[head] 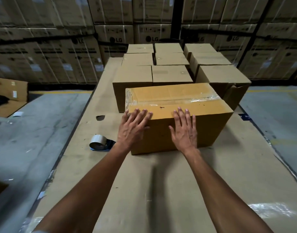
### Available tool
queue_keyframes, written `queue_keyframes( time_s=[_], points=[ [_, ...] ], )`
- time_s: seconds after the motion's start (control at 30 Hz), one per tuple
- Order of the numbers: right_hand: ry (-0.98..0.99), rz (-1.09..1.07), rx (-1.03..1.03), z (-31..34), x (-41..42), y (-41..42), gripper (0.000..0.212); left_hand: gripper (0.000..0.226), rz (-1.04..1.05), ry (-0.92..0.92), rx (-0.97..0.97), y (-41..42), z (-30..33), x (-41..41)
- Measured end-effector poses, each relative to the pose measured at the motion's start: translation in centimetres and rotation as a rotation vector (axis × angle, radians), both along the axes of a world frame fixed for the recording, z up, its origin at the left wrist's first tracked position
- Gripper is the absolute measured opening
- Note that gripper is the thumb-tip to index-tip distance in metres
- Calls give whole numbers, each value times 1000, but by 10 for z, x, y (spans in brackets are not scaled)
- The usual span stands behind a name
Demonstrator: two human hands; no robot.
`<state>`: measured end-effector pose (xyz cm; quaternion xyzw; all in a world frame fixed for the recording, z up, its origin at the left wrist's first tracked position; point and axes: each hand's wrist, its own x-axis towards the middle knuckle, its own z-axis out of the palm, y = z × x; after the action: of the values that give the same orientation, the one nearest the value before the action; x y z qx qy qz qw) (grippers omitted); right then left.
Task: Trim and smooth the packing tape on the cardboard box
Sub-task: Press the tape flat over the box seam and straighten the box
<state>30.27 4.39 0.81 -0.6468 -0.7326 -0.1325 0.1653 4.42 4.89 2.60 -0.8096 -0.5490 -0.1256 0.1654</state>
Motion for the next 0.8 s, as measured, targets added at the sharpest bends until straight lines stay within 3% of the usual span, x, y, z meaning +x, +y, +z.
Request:
queue_keyframes(
  time_s=[0.23, 0.4, 0.6, 0.8],
  points=[
    [-67, -3, -32, -1, -14, 37, 109, 66, 107, -53, -81, 41, 4, -3],
    [-95, 5, -33, -4, -10, 60, 116, 66, 127, -50, -97, 62, 4, 0],
    [-95, 6, -134, 2, -11, 76, 120, 66, 120, -63, -135, 76, 11, 0],
    [10, -4, -181, 11, -26, 64, 110, 78, 92, -72, -174, 66, 19, -6]
  ],
)
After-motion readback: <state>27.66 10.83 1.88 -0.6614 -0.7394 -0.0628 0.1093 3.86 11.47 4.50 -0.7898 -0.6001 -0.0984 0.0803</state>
